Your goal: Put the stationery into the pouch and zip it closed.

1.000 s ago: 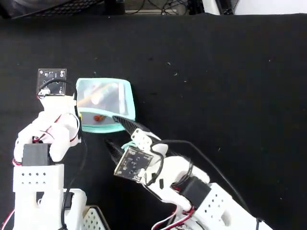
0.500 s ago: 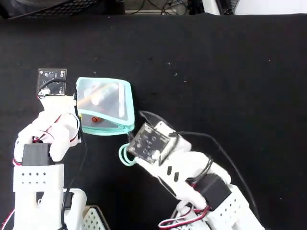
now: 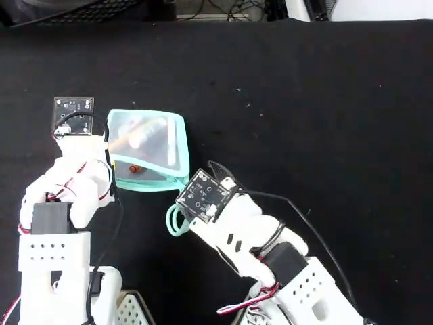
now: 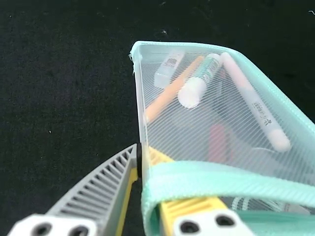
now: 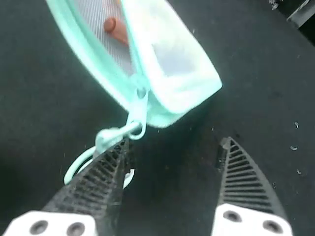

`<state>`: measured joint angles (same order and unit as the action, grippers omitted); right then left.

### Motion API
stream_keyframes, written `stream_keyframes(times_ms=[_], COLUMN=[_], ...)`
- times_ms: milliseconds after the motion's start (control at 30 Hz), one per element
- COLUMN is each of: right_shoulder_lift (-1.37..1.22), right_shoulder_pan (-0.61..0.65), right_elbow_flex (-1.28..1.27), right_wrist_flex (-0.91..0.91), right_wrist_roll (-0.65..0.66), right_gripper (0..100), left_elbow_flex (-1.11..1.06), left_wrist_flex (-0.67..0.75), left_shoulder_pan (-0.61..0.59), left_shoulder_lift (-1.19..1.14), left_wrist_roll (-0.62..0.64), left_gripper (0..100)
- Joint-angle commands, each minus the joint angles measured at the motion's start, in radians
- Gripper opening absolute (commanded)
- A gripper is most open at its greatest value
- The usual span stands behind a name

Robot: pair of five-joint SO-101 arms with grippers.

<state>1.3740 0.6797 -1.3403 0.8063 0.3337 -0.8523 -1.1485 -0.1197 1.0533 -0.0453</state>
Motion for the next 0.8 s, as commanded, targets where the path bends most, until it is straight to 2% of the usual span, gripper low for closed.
stream_keyframes(times_ms=[0, 200, 333, 567, 767], right_shoulder_lift=[0.008, 0.01, 0.01, 0.002, 0.001], right_shoulder_pan=[-0.014, -0.011, -0.009, 0.133, 0.15], right_elbow_flex=[0.038, 0.259, 0.367, 0.291, 0.182], right_wrist_flex=[0.002, 0.269, 0.367, 0.295, 0.15], right_wrist_roll=[-0.012, -0.012, -0.014, -0.083, -0.083], right_gripper=[26.4, 22.5, 21.9, 22.2, 22.2], left_elbow_flex=[0.022, 0.021, 0.021, 0.021, 0.021], left_wrist_flex=[0.017, 0.017, 0.017, 0.017, 0.017], left_shoulder_pan=[-0.008, -0.008, -0.008, -0.008, -0.008], left_shoulder_lift=[0.002, 0.002, 0.002, 0.002, 0.002], left_wrist_roll=[0.009, 0.009, 0.009, 0.009, 0.009], left_gripper=[3, 3, 3, 3, 3])
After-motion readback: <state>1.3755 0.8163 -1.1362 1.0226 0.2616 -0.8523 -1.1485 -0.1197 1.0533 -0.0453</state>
